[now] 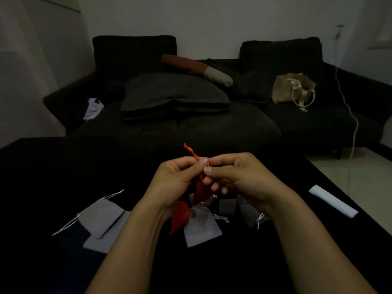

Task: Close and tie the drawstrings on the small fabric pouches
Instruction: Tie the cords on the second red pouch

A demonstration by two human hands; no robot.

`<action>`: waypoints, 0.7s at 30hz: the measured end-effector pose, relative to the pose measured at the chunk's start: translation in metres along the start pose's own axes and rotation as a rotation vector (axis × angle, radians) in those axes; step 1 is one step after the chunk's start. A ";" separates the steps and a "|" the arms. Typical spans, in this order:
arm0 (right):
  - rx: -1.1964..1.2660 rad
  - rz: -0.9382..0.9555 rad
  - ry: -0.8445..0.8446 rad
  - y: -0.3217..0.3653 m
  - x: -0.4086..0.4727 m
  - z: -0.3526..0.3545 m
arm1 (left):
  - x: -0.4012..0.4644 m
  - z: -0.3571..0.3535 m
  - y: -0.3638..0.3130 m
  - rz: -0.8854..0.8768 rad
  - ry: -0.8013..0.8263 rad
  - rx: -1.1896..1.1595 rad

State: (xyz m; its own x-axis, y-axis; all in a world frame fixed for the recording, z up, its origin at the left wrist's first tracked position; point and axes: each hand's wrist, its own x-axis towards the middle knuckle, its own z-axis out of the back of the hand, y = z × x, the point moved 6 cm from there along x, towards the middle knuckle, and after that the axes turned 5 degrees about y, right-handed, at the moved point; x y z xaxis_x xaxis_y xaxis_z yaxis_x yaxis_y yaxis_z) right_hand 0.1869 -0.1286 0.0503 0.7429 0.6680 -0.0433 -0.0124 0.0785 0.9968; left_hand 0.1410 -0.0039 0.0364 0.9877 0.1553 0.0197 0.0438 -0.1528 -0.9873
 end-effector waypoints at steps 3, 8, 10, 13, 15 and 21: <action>0.006 -0.009 0.007 0.001 -0.003 0.001 | -0.003 0.002 -0.005 -0.017 0.027 0.031; -0.063 -0.021 -0.003 0.000 -0.006 0.004 | -0.005 0.005 -0.009 -0.028 0.066 0.046; -0.044 -0.034 0.030 -0.001 -0.006 0.002 | -0.005 0.006 -0.010 -0.022 0.071 0.039; 0.044 -0.053 0.092 -0.003 -0.005 -0.001 | -0.006 0.006 -0.013 -0.027 0.079 0.007; 0.092 -0.063 0.093 -0.005 -0.004 0.000 | -0.006 0.006 -0.013 -0.035 0.076 0.005; 0.118 -0.031 0.015 -0.003 0.001 0.003 | -0.007 0.006 -0.016 -0.056 0.050 0.030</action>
State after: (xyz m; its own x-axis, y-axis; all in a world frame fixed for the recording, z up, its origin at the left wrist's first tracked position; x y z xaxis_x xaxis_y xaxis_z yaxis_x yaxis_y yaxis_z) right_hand 0.1892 -0.1305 0.0471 0.7318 0.6775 -0.0744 0.0902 0.0120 0.9959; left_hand 0.1327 0.0034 0.0511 0.9901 0.1137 0.0825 0.0957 -0.1161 -0.9886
